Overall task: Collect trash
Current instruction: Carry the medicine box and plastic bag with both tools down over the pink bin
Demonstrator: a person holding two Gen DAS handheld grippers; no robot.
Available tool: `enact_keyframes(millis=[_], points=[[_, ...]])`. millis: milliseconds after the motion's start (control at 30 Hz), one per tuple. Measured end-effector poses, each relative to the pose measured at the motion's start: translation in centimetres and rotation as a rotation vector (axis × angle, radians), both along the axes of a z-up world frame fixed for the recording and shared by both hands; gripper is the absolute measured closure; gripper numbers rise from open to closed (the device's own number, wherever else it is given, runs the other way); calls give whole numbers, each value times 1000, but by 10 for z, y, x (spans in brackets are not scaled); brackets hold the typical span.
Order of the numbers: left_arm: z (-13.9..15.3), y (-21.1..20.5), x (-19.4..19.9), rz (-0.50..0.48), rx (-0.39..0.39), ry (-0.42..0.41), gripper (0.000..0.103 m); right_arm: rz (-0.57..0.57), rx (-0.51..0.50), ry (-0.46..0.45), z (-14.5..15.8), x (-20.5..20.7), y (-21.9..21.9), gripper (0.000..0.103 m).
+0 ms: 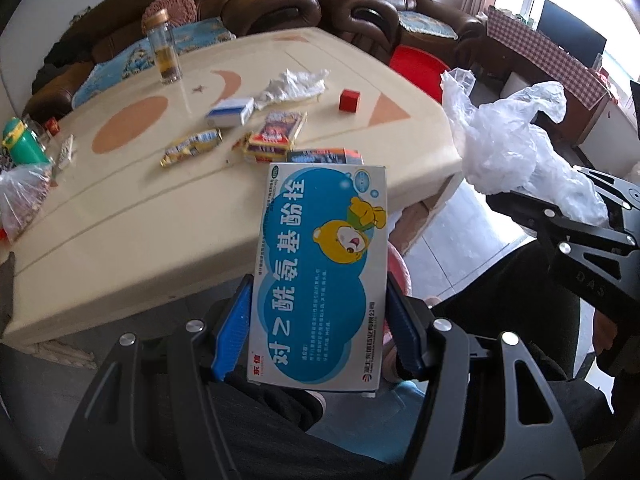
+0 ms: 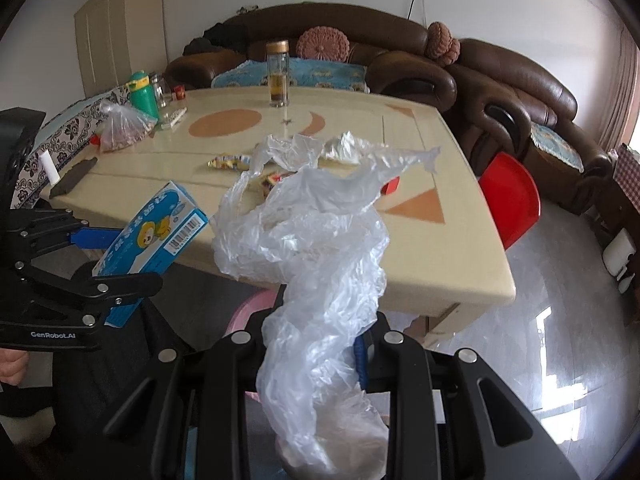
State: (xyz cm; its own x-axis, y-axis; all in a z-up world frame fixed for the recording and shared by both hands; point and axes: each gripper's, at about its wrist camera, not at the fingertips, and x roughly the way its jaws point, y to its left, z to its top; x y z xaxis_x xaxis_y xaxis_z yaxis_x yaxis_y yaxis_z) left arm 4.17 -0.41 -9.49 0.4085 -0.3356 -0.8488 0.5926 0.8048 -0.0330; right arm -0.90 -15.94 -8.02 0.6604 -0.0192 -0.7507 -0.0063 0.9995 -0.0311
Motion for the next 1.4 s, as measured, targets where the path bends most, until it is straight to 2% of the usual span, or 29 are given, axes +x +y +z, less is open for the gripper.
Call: enact_keyframes(millis=[467,700,900,1033,1400], points=[[-64,-29,10,-59,43,122,41,11,23,173,-69,14,-2,75],[-110,-34,29,-18,60,212,41,12,38,270,-106,24,-5,75],[-157,-40,40,5,86,309,41,10,66,371,-150,36,-8,75],[-178,-45,52,22,102,349,41,14,87,427,-176,48,-9,75],[-223,-50,73,71,108,446,41,22,98,513,-225,80,-19,75]])
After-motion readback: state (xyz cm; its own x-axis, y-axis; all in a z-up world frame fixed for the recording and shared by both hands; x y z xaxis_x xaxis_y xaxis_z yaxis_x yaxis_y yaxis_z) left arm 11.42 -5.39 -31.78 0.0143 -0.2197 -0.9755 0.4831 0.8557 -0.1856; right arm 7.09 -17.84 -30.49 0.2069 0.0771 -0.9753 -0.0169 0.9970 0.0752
